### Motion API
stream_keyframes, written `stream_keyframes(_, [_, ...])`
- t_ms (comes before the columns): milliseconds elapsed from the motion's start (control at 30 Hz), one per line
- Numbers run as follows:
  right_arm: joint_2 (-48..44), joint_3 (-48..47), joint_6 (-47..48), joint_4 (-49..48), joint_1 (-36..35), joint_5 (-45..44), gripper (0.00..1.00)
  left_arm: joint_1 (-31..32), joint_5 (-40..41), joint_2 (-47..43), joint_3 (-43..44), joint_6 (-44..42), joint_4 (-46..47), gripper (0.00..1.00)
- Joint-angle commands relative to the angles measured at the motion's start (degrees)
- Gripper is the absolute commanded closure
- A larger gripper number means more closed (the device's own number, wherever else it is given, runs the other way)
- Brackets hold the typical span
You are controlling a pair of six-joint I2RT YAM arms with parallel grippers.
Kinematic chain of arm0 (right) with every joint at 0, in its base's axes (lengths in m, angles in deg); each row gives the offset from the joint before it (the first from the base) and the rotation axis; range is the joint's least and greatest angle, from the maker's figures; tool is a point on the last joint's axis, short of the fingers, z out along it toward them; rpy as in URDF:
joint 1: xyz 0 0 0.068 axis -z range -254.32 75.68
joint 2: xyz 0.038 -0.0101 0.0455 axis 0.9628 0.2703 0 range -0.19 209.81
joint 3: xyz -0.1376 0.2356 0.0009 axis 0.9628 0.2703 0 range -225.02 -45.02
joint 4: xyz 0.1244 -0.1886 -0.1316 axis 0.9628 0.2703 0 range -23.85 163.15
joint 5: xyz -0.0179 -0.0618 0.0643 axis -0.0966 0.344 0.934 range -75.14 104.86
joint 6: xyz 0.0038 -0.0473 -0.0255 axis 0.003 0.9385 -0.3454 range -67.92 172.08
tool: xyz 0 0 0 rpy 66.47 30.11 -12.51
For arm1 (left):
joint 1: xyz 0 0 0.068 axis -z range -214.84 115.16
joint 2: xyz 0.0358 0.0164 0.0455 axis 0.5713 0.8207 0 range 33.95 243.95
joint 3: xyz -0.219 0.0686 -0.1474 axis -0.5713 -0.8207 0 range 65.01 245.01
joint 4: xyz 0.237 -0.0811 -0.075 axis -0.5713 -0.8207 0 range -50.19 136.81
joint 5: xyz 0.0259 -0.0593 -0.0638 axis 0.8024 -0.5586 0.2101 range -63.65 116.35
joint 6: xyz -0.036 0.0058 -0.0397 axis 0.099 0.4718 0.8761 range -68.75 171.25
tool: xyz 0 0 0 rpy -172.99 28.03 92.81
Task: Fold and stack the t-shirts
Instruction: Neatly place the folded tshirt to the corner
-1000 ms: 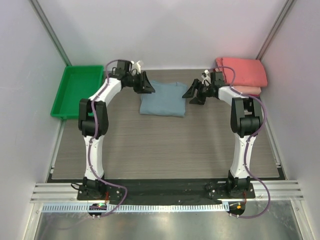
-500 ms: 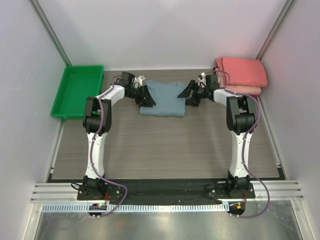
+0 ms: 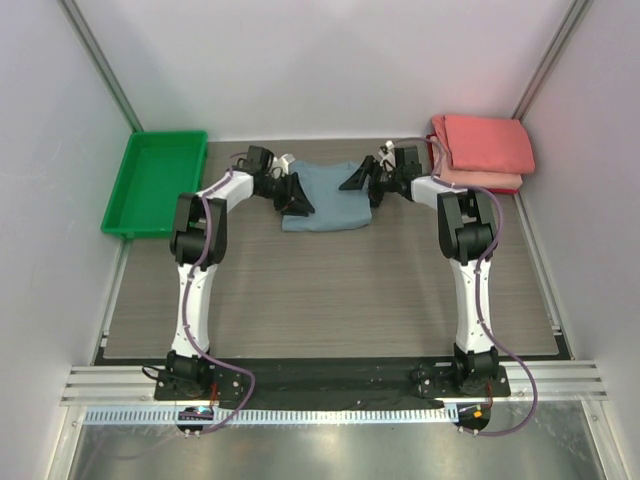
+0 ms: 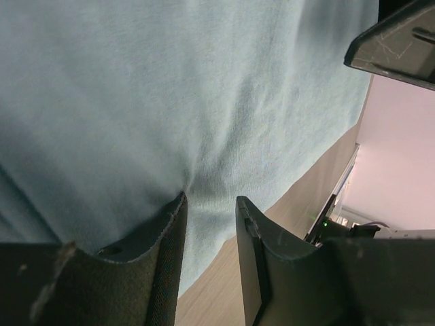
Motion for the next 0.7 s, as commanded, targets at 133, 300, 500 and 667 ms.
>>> stream_keyframes(133, [6.58,-0.59,2.77,6.21,-1.92,-5.12,0.51,2.37,2.72,2.1,0.57,-1.65,-1.62,0.63])
stream_keyframes(300, [3.86,-3.56,10.56,10.5,-0.86,-3.45,0.99,2.19,3.42,-0.79,1.45,-4.36,-3.38,0.63])
stream_keyframes(500, [-0.02,-22.09,33.23,33.68,2.39,-8.36,0.99,1.4,5.09,-6.68,5.05,-8.67,-5.66,0.59])
stream_keyframes(667, [3.24,-42.23,51.01,54.1,3.7,-18.79,0.99,0.7,5.18,-8.44,6.81,-9.56,-6.11,0.59])
